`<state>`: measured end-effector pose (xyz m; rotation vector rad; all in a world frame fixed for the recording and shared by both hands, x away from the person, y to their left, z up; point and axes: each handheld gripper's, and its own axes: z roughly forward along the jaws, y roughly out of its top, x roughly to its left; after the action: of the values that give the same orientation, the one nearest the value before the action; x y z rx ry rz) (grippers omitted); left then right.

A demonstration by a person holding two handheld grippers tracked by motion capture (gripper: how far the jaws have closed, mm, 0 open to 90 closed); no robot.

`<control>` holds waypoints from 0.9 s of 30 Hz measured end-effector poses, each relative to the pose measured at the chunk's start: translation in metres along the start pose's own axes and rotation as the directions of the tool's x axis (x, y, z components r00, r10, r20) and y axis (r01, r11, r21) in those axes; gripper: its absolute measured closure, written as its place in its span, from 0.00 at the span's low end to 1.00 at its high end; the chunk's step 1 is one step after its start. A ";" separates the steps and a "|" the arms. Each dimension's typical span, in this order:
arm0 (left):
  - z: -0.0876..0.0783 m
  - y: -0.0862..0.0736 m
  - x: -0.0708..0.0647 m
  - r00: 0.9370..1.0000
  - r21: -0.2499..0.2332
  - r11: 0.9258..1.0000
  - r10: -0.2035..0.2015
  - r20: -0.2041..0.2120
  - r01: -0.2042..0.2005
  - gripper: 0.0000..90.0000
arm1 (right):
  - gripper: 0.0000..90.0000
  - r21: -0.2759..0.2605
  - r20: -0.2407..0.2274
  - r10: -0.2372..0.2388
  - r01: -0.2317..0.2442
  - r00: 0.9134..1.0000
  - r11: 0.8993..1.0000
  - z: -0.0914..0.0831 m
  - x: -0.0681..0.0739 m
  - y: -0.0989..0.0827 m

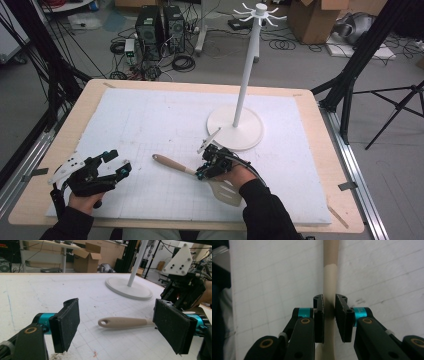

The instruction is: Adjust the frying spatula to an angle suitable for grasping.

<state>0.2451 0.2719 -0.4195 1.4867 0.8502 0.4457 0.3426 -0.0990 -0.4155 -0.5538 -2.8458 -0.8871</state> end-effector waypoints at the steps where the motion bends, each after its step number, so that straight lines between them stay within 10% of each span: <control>1: 0.000 0.000 0.000 1.000 0.000 1.000 0.000 0.000 0.000 0.24 | 0.87 0.000 0.000 0.000 0.000 1.000 1.000 0.000 0.000 0.000; 7: 0.001 0.000 0.000 1.000 -0.001 1.000 -0.002 0.000 0.002 0.24 | 0.85 0.009 0.009 -0.028 0.028 1.000 1.000 0.000 0.002 -0.002; 13: 0.000 0.000 0.000 1.000 0.001 1.000 -0.002 0.000 0.002 0.24 | 0.56 -0.089 0.111 -0.018 0.028 0.994 0.996 -0.016 0.012 0.000; 22: 0.000 0.000 0.000 1.000 0.001 1.000 0.005 0.006 -0.005 0.24 | 0.45 -0.258 0.300 0.014 0.068 0.954 0.964 -0.050 0.045 -0.045; 27: 0.001 0.000 0.000 1.000 0.001 1.000 0.006 0.002 -0.006 0.24 | 0.43 -0.296 0.324 0.047 0.053 0.945 0.954 -0.061 0.054 -0.072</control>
<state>0.2453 0.2711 -0.4196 1.4906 0.8450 0.4479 0.2656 -0.1721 -0.3917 -0.8000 -3.0142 -1.3621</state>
